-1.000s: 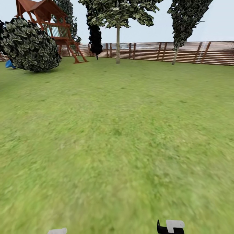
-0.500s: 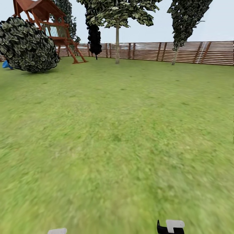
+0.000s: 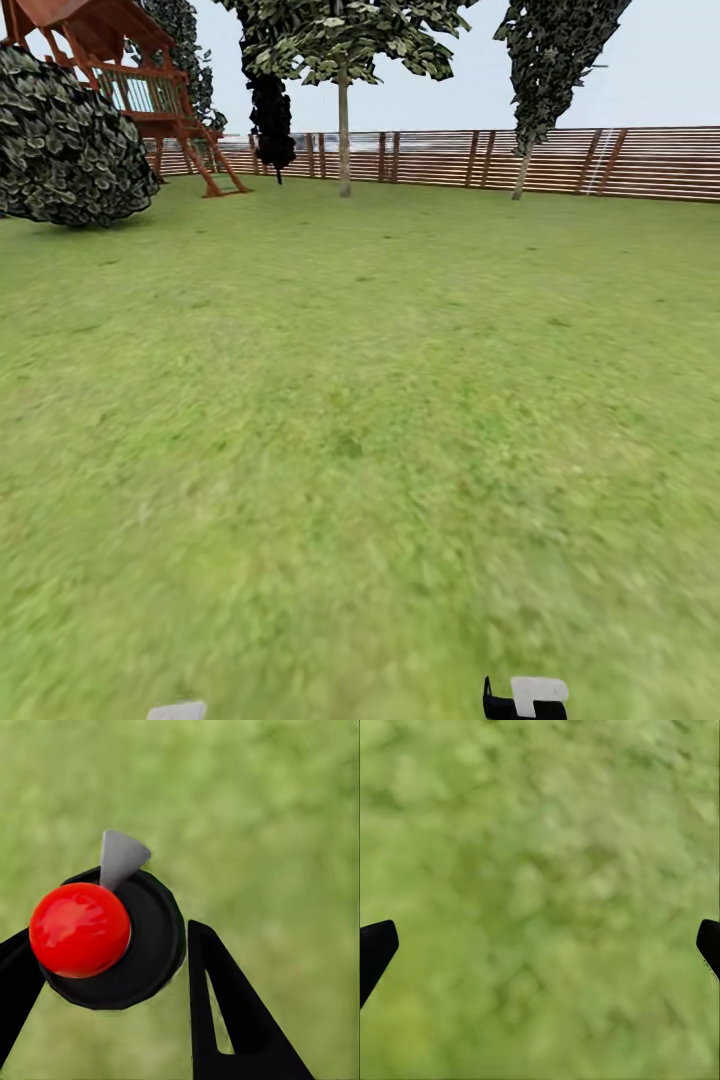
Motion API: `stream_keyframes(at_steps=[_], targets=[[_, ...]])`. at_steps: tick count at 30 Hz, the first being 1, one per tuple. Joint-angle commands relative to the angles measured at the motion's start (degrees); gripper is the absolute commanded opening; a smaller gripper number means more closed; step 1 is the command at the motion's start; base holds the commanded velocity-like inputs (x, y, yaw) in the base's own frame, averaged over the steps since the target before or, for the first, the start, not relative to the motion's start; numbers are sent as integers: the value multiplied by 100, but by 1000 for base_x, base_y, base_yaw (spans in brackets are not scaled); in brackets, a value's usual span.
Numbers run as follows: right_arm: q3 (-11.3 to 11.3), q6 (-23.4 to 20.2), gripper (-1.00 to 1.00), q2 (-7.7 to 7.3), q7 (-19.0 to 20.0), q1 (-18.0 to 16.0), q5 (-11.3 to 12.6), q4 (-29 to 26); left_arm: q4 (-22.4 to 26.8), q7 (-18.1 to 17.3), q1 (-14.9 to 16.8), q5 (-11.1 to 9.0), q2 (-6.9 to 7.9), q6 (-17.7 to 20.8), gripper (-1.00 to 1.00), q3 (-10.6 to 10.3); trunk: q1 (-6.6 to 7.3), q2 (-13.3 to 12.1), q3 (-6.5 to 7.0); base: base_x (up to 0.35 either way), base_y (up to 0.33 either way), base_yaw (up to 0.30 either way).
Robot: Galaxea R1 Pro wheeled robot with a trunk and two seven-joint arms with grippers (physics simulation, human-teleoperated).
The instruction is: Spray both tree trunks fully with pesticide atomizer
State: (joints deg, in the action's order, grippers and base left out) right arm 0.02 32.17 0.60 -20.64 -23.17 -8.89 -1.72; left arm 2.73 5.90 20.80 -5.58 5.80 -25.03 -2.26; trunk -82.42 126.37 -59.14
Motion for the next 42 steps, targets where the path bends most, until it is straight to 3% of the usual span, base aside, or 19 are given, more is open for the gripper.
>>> stream_keyframes(at_steps=[1,42], targets=[[-2,-6,100,1,-54,-4,-60,2,-5,-2,3,-57,0,-19,-100,-29,-3,2,-5,338,0,0],[-2,-7,100,2,-54,-7,-58,0,-6,-2,3,-57,0,-19,-100,-29,-3,2,-5,338,0,0]])
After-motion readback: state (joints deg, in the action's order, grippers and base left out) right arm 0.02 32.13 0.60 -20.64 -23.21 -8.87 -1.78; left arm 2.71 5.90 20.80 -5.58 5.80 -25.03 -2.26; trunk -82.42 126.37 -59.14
